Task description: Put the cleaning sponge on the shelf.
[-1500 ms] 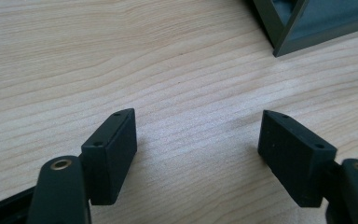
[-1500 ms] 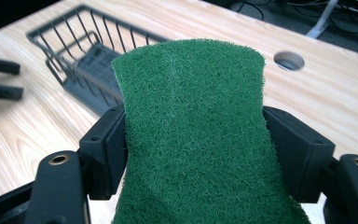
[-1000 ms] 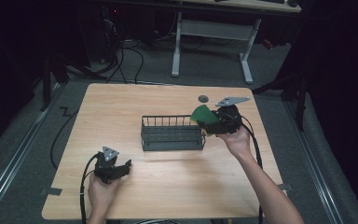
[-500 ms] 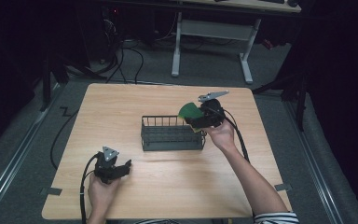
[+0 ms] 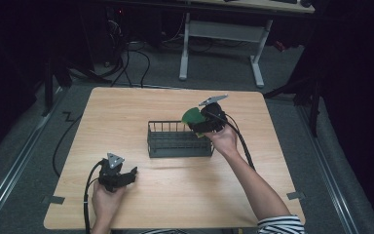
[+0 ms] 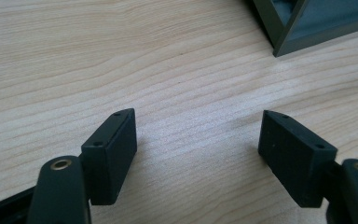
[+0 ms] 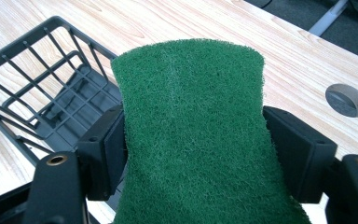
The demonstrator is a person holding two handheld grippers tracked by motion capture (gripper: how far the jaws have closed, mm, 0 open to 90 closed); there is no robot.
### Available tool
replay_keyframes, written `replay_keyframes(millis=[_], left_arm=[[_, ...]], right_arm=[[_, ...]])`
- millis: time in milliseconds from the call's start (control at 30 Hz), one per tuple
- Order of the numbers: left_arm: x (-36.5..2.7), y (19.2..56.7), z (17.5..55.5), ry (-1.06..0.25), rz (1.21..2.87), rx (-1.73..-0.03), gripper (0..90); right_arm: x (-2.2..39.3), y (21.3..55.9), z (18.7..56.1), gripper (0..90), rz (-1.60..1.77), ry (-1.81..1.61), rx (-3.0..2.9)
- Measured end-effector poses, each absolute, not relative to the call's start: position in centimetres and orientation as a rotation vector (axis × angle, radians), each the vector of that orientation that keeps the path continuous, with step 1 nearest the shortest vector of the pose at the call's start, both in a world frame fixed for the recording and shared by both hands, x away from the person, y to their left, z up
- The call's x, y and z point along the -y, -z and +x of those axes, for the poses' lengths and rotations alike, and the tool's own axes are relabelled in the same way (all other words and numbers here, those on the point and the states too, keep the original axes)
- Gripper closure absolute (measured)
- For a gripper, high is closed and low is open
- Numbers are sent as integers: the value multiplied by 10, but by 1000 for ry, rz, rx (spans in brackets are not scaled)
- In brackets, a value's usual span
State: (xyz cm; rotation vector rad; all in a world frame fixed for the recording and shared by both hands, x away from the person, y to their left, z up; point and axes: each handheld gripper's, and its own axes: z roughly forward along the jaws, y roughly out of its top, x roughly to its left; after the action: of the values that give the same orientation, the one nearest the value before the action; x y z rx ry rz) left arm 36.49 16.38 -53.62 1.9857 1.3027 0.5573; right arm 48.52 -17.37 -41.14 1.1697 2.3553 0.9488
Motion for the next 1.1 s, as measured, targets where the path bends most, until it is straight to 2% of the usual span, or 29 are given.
replay_keyframes(millis=[700,1100], left_arm=[[-164,536,365,-558,1985,-1303,285],[-164,536,365,-558,1985,-1303,285]], right_arm=[[167,426,484,251,1156,-877,-2376],[170,428,482,270,1173,-876,-2400]])
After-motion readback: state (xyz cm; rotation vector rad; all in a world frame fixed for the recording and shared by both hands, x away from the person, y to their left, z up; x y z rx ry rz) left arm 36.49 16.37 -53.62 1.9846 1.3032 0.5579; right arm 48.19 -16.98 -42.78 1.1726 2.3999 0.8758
